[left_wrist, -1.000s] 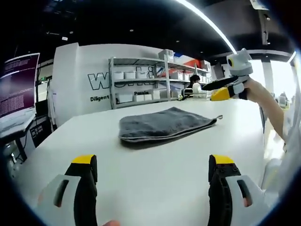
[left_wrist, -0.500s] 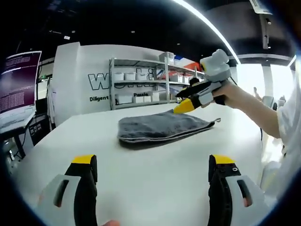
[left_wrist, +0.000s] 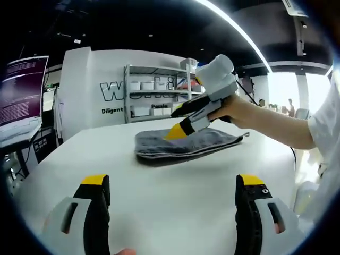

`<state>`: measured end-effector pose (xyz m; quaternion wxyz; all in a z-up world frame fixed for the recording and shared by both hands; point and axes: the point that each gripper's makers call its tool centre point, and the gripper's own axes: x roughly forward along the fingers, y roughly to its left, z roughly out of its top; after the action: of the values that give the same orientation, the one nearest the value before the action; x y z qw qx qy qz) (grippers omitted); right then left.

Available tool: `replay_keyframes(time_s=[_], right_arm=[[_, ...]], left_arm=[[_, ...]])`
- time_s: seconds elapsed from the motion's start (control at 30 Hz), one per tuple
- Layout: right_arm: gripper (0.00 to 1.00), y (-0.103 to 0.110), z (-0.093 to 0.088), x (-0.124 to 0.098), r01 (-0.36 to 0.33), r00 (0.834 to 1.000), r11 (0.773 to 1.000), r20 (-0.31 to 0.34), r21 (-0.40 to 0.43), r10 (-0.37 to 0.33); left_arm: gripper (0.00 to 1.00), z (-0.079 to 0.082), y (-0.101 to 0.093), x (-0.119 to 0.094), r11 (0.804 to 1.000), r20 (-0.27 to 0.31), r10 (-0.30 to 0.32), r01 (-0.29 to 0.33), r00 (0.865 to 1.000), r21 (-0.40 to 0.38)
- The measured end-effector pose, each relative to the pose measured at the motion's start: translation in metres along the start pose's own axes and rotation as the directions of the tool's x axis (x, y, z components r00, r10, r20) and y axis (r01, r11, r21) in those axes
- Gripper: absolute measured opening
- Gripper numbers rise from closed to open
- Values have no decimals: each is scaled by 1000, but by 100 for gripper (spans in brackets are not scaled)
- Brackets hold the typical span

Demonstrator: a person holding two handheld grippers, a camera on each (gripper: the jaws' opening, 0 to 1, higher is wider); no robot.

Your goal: Open the folded towel by lifting each exposed corner and separating the folded layers until the towel lies flat within the target outline without major curled edges

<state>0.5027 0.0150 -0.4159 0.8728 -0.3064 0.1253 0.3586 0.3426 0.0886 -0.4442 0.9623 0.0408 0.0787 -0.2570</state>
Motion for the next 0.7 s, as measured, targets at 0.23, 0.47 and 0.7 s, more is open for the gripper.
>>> replay_keyframes(time_s=[0.23, 0.47, 0.7], right_arm=[[50, 23, 1, 24, -41, 999, 995, -39, -86, 38], [40, 35, 0, 40, -55, 996, 985, -74, -165, 43], [34, 44, -12, 50, -78, 989, 964, -141, -254, 43]], left_arm=[[97, 0, 3, -4, 1000, -1, 8, -8, 1000, 1], [97, 0, 3, -5, 1000, 2, 4, -4, 1000, -4], [97, 0, 2, -6, 1000, 4, -2, 2, 1000, -5]])
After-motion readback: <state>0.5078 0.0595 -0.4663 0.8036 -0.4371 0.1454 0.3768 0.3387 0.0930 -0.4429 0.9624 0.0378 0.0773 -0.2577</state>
